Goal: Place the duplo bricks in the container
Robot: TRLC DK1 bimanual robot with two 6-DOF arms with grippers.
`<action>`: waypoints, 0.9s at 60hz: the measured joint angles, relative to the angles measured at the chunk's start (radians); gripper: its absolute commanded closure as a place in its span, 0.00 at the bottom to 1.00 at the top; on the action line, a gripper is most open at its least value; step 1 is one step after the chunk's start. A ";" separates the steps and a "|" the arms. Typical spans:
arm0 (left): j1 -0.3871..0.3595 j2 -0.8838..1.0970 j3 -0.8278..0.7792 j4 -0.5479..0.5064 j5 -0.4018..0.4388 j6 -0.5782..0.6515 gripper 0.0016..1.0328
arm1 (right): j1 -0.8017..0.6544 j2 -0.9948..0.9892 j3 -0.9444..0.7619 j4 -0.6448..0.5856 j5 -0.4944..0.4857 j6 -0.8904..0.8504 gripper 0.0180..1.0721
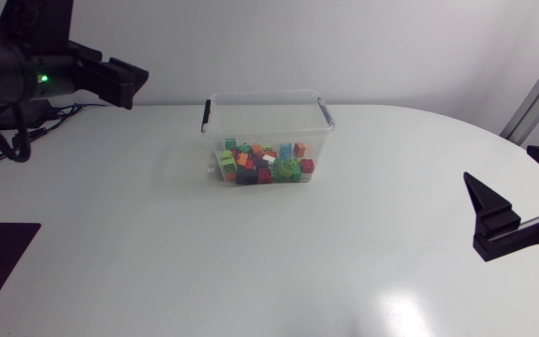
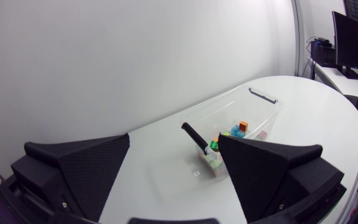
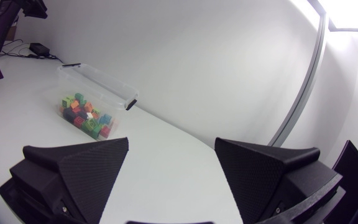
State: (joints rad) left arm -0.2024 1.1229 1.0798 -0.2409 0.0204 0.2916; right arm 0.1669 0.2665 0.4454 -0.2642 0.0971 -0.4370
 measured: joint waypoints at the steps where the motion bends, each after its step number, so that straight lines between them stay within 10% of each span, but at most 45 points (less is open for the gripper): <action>1: 0.005 -0.020 -0.015 0.001 0.000 0.000 0.04 | -0.003 -0.005 -0.002 0.000 0.003 0.001 0.05; 54: 0.215 -0.628 -0.513 0.032 0.081 -0.011 0.04 | -0.071 -0.257 -0.145 -0.024 0.005 0.046 0.05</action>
State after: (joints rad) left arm 0.0128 0.4946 0.5663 -0.2092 0.1013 0.2802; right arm 0.0956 0.0093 0.3000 -0.2882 0.1024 -0.3908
